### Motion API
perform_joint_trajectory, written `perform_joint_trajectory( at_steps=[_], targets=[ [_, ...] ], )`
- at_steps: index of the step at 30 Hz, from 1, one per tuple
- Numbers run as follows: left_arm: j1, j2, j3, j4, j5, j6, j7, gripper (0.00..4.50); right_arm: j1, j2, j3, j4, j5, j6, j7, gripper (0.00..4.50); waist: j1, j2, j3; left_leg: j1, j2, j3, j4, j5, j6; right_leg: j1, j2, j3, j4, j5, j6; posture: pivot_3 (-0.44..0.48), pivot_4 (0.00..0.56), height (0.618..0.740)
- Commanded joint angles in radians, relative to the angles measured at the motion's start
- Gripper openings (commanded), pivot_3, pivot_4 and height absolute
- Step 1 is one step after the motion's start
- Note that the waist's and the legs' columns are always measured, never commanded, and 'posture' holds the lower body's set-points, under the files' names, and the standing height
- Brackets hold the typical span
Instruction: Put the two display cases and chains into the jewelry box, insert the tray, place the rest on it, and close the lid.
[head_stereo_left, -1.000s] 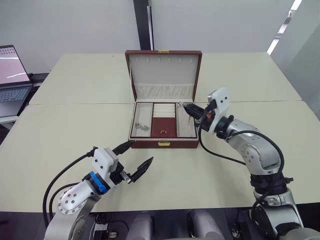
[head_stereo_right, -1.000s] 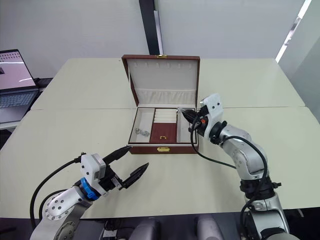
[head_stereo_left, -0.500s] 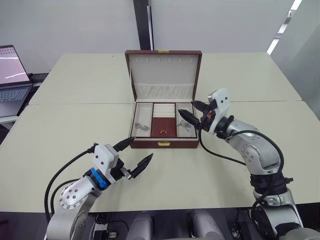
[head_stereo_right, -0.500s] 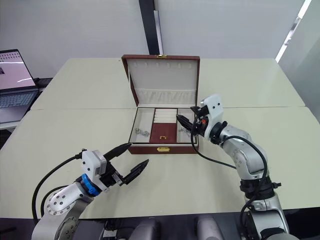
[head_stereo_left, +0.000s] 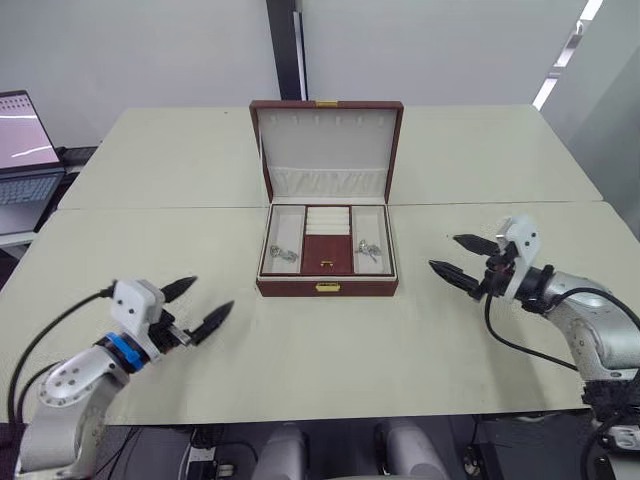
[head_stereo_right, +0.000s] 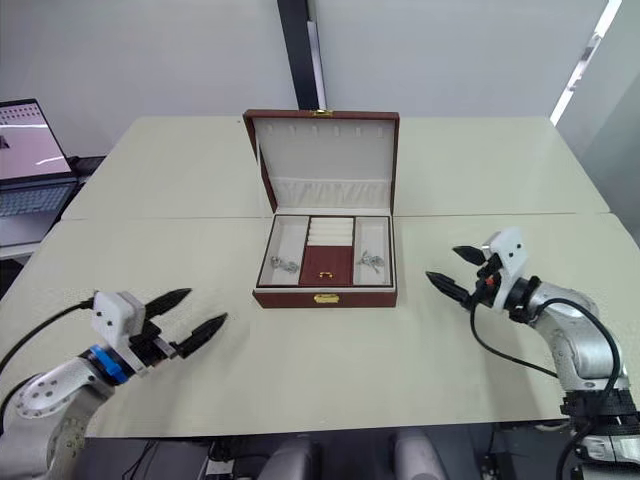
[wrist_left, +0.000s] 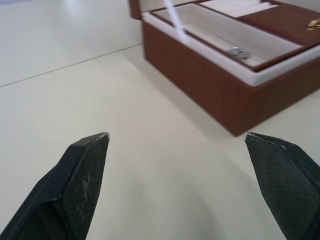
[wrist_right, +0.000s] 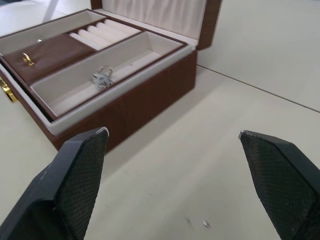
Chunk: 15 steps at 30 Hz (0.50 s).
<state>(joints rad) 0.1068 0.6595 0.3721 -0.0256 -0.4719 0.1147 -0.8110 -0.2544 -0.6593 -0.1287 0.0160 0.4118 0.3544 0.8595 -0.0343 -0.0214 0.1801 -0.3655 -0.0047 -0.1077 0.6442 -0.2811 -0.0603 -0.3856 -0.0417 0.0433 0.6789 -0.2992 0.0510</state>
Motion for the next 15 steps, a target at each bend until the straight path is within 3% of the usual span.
perform_joint_trajectory(
  at_steps=[1, 9, 11, 15],
  targets=[
    [-0.04, 0.024, 0.042, 0.058, -0.002, -0.029, -0.018, 4.5, -0.01, -0.008, -0.029, 0.038, -0.02, -0.078, 0.017, 4.46, -0.002, 0.0, 0.0, 0.0, 0.0, 0.0, 0.0, 0.0, 0.0, 0.0, 0.0, 0.0, 0.0, 0.0, 0.0, 0.0, 0.15, 0.74],
    [-0.184, 0.031, -0.01, 0.16, 0.031, 0.009, -0.012, 4.5, -0.024, 0.052, 0.003, 0.051, -0.052, -0.119, -0.017, 4.46, 0.0, 0.0, 0.0, 0.0, 0.0, 0.0, 0.0, 0.0, 0.0, 0.0, -0.001, 0.0, 0.0, 0.0, 0.0, 0.0, 0.15, 0.74],
    [-0.223, 0.037, -0.04, 0.187, 0.06, 0.03, -0.004, 4.5, -0.037, 0.075, 0.015, 0.046, -0.061, -0.116, -0.038, 4.09, 0.001, 0.0, 0.0, 0.0, 0.0, 0.0, 0.0, 0.0, 0.0, 0.0, -0.001, 0.0, 0.0, 0.0, 0.0, 0.0, 0.15, 0.74],
    [-0.312, 0.024, -0.092, 0.243, 0.087, 0.063, 0.002, 3.62, -0.08, 0.117, 0.064, 0.063, -0.103, -0.105, -0.072, 2.91, 0.0, 0.0, 0.0, 0.0, 0.0, 0.0, 0.0, 0.0, 0.0, -0.001, -0.001, 0.0, 0.001, 0.0, 0.0, 0.0, 0.15, 0.74]
  ],
)
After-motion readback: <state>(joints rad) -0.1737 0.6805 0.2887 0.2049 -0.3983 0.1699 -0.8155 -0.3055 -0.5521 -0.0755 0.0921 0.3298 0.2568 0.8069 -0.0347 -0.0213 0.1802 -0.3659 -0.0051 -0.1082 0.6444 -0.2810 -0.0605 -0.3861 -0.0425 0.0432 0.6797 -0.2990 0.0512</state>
